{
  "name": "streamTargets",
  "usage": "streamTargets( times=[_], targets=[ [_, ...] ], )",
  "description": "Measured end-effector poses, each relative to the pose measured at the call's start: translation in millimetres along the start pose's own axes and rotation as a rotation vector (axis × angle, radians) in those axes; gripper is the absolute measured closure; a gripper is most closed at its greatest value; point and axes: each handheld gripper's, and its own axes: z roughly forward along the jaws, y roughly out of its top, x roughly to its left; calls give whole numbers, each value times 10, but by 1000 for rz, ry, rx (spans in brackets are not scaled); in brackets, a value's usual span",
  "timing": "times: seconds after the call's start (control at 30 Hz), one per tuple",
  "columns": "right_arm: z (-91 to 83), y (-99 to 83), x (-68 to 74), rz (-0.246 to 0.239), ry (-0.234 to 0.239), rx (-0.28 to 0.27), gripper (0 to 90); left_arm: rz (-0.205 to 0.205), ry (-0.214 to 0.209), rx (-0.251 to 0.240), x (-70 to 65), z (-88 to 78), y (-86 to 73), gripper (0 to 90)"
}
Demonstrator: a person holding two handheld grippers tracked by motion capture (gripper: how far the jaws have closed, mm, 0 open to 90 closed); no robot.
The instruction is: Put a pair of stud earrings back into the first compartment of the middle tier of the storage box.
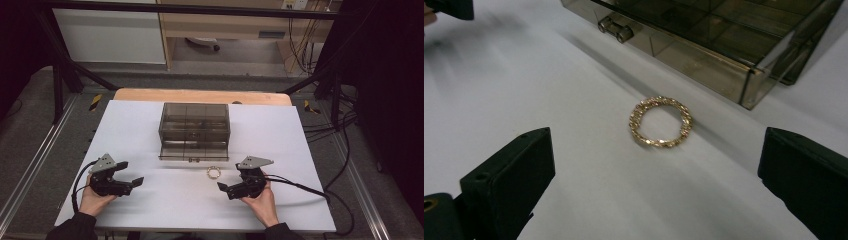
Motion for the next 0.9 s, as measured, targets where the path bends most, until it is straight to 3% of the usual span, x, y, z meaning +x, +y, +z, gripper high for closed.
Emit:
streamTargets(
  times=[0.47, 0.9],
  targets=[
    [217, 108, 128, -28, 17, 53, 76, -2, 3, 1, 0, 1, -2, 85],
    [421, 162, 80, 0, 36, 99, 416, 0, 6, 3, 2, 7, -6, 85]
  ],
)
